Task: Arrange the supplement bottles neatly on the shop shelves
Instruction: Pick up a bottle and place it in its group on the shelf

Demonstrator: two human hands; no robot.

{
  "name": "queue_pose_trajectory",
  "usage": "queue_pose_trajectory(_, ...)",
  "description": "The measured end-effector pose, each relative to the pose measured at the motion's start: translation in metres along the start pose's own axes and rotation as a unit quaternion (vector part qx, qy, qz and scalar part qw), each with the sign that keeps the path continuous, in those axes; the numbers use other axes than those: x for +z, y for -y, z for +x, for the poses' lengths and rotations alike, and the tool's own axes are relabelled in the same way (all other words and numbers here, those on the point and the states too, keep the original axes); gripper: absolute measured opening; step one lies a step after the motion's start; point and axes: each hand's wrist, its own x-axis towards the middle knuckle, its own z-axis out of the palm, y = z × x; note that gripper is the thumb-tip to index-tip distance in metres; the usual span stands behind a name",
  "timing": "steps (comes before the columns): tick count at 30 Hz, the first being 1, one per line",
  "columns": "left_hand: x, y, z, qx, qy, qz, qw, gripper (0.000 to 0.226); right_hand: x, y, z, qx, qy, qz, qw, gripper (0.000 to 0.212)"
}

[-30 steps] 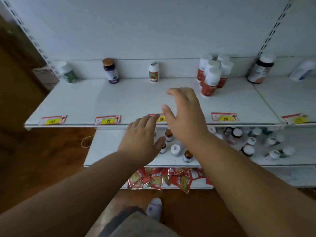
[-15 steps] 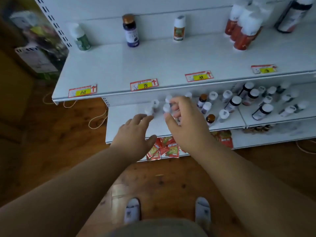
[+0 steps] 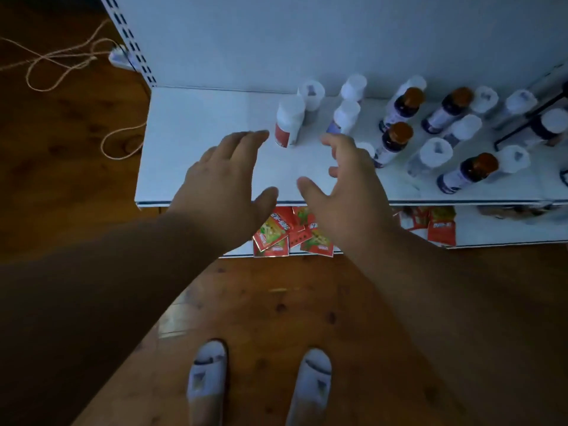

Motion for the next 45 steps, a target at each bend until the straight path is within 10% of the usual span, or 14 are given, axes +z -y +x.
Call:
queue_pose_trajectory(15, 0.118, 0.087, 0.085, 0.015, -0.049, -0.021, 0.998, 0.076, 0.150, -0.070, 0.169, -0.048, -0.045, -0.048, 0.997, 0.069)
queue_pose_trajectory(24, 0.119, 0.105, 0.086, 0.021, -0.044, -0.061, 0.997, 0.082, 0.145, -0.070, 0.145, 0.012, -0.045, 0.214, 0.976, 0.053)
queue_pose_trajectory(27, 0.116, 0.111, 0.063, -0.010, -0.018, -0.098, 0.995, 0.089, 0.149, -0.067, 0.107, 0.115, 0.005, 0.425, 0.898, 0.042)
queue_pose_trajectory(33, 0.085, 0.073, 0.004, 0.042, 0.049, -0.155, 0.986, 0.105, 0.111, -0.056, 0.038, 0.336, 0.126, 0.708, 0.608, 0.059)
queue_pose_trajectory(37, 0.044, 0.024, -0.040, 0.085, 0.106, -0.177, 0.975, 0.112, 0.061, -0.048, -0.010, 0.326, 0.134, 0.672, 0.651, 0.098)
queue_pose_trajectory(45, -0.070, -0.102, -0.108, 0.094, 0.191, -0.174, 0.962, 0.113, -0.110, 0.025, -0.104, 0.245, -0.003, 0.631, 0.736, 0.063)
